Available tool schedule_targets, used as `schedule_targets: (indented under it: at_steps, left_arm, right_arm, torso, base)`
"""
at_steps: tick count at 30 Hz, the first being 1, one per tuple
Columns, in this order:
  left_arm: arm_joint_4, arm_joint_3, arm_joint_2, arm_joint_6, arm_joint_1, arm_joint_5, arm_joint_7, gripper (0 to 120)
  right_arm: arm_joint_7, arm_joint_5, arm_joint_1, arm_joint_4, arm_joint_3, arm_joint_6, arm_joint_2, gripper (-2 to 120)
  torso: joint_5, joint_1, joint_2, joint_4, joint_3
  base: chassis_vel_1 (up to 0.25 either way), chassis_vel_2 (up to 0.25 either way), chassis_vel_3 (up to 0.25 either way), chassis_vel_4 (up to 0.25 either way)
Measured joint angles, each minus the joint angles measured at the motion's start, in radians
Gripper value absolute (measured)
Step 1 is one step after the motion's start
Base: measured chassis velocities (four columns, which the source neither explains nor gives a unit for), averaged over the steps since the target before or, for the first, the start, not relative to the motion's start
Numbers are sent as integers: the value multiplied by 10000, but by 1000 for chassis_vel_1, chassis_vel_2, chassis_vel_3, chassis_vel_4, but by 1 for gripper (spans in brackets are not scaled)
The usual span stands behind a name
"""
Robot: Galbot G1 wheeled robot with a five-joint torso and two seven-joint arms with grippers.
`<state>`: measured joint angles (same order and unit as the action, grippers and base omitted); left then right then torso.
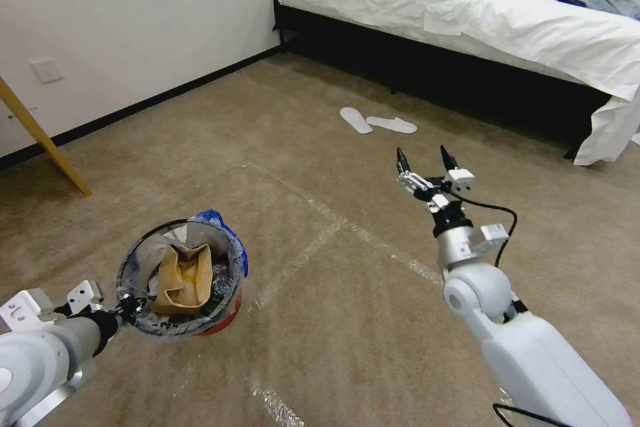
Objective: Pick up the trash bin and place the garbage on the floor into it.
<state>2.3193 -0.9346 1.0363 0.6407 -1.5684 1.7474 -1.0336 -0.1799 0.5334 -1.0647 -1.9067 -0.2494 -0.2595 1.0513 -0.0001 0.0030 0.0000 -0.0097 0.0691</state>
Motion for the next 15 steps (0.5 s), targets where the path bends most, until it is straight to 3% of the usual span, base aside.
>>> schedule_targets:
  at_steps: [15]
  left_arm:
    - [237, -105, 169, 13, -120, -3, -39, 0]
  right_arm:
    - [376, -632, -1261, -145, -369, -313, 864, 100]
  torso:
    - [1, 0, 0, 0, 1]
  base:
    - [0, 0, 0, 0]
